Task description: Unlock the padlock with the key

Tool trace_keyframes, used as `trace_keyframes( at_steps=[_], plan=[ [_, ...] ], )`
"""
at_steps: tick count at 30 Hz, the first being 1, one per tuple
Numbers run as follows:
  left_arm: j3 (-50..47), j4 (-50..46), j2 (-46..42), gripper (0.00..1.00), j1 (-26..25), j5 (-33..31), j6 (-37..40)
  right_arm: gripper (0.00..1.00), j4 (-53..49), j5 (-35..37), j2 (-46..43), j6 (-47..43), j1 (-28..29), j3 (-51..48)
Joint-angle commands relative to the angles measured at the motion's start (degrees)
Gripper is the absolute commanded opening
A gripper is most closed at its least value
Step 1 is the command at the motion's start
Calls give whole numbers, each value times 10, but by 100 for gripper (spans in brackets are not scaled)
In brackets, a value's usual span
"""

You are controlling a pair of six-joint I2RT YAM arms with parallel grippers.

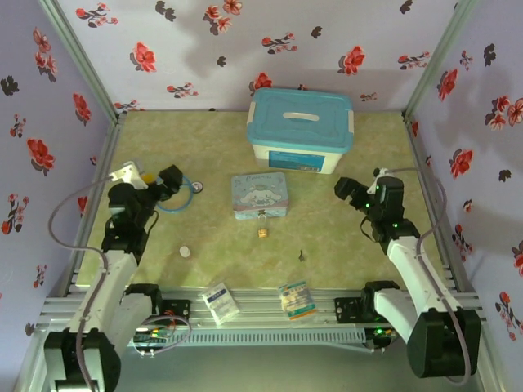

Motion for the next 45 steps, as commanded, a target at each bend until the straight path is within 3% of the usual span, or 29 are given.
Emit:
trace_keyframes(
  at_steps=[1,7,14,18,24,45],
  plan=[
    [3,-104,-48,100,-85,4,-78,98,-85,-35,-17,23,60,-3],
    [1,-157,-48,100,-242,-35,-112,90,-158,38,2,51,214,-18],
    [-9,-93,17,100,-425,-124,-163,74,-228,134,44,78,371,-8],
    [-4,-74,50,100,-488,-170,-182,64,-240,159,55,115,433,-10],
    [-46,17,81,100,-515,-188,-239,52,-183,166,108,154,490,-23],
    [-74,10,67,100,-519,-221,-265,24,-139,212,204,179,557,-35]
  ],
)
